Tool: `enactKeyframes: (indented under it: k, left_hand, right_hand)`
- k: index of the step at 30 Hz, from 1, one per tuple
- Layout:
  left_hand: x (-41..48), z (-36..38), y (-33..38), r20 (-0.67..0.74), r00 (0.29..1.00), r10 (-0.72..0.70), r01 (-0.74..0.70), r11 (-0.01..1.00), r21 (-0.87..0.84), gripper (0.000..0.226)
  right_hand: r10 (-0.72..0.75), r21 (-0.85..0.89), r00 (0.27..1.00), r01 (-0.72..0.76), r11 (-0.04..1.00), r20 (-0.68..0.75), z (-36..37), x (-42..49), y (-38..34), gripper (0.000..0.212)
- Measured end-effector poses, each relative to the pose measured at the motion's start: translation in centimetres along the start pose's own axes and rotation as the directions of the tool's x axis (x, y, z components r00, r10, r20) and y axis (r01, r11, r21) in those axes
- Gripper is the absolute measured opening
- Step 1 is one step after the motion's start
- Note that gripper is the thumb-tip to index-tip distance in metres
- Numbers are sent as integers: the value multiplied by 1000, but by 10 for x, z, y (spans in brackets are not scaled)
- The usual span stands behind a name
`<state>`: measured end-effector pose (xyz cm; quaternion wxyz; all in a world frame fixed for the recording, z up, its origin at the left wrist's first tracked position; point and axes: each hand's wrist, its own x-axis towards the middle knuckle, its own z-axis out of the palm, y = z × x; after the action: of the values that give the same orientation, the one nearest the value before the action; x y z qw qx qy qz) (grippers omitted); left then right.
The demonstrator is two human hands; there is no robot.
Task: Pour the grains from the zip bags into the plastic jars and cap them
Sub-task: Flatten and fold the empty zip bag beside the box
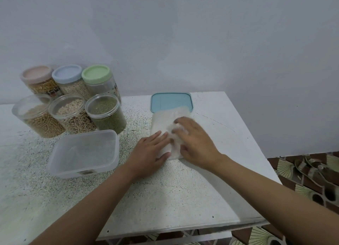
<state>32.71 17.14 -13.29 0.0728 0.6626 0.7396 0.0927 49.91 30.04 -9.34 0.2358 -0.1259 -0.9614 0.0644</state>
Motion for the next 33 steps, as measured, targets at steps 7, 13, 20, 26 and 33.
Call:
enactKeyframes:
  k: [7,13,20,26,33]
  left_hand:
    - [-1,-5,-6,129,988,-84,76,995,64,81]
    - [-4,3,-11,103,984,-143,136,988,70,79]
    - [2,-3,-18,8,984,-177,176,983,58,74]
    - [0,-1,-23,30,984,-176,171,978,117,84]
    - [2,-10,-21,26,983,-179,178,983,47,98]
  right_hand:
    - [91,-141,867,-24,990,491,16,-12,36,74]
    - [100,-35,866,-96,995,491,22,-24,45,73]
    - [96,143,863,-191,971,496,17,-24,62,105]
    - [38,-26,963,-32,999,267,25,-30,62,92]
    - [46,232,929,-139,963,368,9,-23,76,90]
